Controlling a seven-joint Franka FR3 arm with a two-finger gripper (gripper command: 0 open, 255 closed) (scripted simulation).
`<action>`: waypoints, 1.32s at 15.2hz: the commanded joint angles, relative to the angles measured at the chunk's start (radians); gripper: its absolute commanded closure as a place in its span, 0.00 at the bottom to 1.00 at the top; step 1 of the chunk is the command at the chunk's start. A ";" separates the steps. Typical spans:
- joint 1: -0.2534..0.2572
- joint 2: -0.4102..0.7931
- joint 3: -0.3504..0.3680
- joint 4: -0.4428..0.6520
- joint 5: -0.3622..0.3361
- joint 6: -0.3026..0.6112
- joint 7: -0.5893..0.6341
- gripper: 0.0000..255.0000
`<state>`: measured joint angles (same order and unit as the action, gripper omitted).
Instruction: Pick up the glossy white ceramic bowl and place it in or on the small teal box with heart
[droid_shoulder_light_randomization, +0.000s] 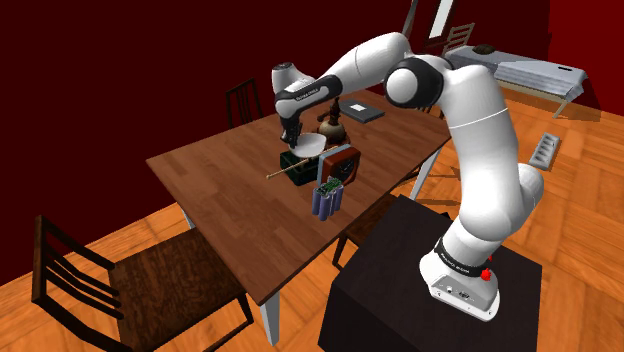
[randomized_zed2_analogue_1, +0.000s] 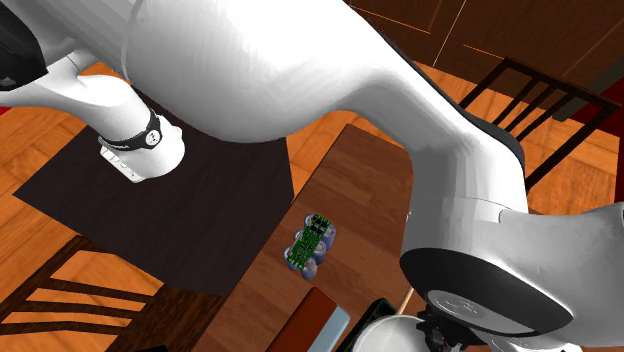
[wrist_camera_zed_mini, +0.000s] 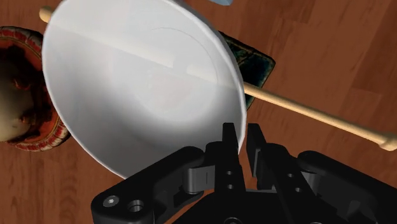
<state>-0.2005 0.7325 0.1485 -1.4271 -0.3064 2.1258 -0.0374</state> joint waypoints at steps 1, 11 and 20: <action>0.000 0.014 -0.003 -0.004 -0.004 0.019 0.003 1.00; 0.002 0.043 -0.007 -0.007 -0.010 0.050 0.011 1.00; 0.004 0.005 0.000 -0.001 -0.002 0.007 0.007 0.00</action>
<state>-0.1996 0.7440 0.1458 -1.4490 -0.3130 2.1593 -0.0273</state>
